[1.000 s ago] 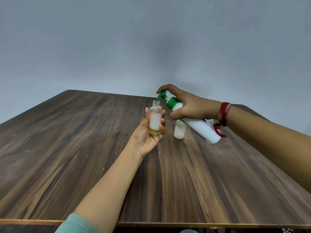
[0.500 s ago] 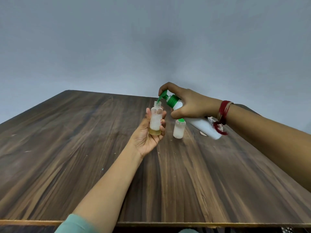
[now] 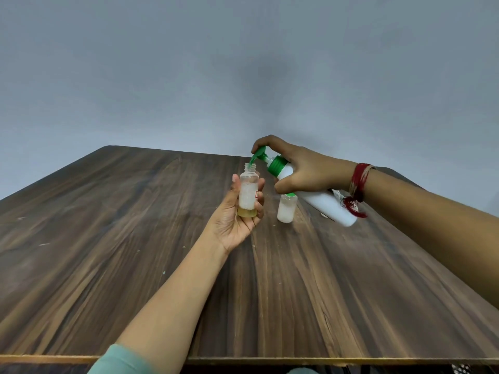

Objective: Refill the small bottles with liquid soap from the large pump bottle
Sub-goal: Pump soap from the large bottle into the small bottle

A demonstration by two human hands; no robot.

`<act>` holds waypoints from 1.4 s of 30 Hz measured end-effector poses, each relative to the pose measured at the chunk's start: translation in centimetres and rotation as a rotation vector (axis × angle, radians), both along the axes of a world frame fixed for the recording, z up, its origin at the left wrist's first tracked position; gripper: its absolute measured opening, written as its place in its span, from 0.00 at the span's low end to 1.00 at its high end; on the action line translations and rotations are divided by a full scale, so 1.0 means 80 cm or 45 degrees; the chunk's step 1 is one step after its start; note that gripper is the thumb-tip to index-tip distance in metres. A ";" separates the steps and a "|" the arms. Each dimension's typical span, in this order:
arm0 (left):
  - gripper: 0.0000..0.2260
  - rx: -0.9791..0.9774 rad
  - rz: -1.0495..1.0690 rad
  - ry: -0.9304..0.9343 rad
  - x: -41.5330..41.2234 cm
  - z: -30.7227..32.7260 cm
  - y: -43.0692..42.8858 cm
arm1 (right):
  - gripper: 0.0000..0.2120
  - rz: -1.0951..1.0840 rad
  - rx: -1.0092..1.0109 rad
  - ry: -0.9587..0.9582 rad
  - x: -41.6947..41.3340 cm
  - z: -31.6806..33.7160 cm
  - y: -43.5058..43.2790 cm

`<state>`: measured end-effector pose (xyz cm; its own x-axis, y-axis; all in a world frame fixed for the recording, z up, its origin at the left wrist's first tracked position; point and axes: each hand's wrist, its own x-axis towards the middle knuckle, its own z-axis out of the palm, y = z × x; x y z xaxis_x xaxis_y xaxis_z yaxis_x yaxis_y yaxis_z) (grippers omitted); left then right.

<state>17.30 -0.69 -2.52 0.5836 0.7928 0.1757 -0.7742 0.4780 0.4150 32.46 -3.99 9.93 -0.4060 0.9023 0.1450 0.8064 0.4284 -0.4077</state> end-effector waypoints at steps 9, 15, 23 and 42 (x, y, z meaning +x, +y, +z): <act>0.36 0.018 -0.015 0.043 0.001 0.001 -0.004 | 0.27 -0.010 0.017 0.020 0.002 0.001 -0.001; 0.36 -0.013 -0.011 -0.007 0.000 0.000 -0.001 | 0.35 0.014 0.006 0.000 0.002 -0.001 -0.001; 0.37 0.002 -0.013 0.018 0.001 0.000 -0.003 | 0.29 -0.021 -0.007 0.005 0.003 0.001 -0.003; 0.38 0.014 -0.015 0.011 0.001 0.001 -0.003 | 0.31 -0.020 -0.012 -0.025 0.001 0.010 -0.007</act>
